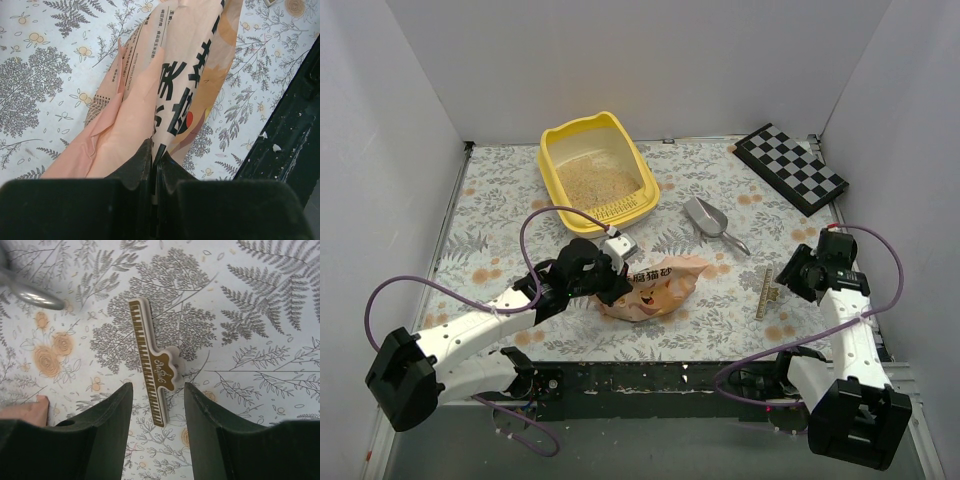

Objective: Fill the litter box with clean litter

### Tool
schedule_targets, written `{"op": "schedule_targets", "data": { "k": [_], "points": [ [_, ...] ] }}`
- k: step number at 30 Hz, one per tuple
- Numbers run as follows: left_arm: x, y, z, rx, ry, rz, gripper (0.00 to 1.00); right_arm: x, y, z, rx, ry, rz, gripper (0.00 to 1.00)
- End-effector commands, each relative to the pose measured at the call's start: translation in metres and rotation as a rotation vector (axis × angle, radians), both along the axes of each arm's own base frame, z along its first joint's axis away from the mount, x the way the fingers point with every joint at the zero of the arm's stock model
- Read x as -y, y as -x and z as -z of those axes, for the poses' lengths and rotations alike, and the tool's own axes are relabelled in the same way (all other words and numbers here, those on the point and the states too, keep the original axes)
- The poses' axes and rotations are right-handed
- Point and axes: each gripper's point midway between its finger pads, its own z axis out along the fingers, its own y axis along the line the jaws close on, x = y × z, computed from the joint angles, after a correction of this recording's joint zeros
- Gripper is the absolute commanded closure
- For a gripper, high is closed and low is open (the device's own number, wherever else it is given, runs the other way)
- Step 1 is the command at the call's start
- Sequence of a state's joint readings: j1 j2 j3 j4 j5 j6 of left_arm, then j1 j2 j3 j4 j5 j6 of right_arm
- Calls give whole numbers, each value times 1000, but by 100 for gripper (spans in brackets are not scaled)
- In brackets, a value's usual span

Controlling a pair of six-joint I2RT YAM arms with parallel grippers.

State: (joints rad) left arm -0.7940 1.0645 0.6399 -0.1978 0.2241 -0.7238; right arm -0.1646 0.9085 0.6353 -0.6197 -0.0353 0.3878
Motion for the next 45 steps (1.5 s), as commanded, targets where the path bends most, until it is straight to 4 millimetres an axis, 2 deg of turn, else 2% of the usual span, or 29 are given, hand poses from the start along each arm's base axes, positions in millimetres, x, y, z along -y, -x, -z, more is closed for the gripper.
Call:
{"op": "schedule_targets", "data": {
  "k": [1,11,21,31,33,35,36,40,45],
  "points": [
    [-7,4,1,-7,-3,-15,100,18,-6,5,37,0,105,48],
    [-8,3,1,-7,-7,-19,100,9,-4,35,10,-86,123,50],
    [-8,3,3,-10,-10,-17,100,2,-6,45,21,-121,100,61],
    [-7,5,2,-11,-7,-8,100,-3,2,63,-15,-145,99,62],
    [-7,4,2,-11,-7,-10,100,-4,4,67,-22,-146,94,67],
    [-7,5,1,-9,-3,-9,100,-5,4,68,-15,-147,86,85],
    [-7,5,1,-9,-4,-8,100,-5,4,68,-10,-143,85,98],
    [-7,4,2,-8,-7,-12,100,-1,4,60,9,-119,84,99],
    [-8,2,2,-4,-15,-21,99,-2,-8,24,124,-103,52,99]
  ]
}}
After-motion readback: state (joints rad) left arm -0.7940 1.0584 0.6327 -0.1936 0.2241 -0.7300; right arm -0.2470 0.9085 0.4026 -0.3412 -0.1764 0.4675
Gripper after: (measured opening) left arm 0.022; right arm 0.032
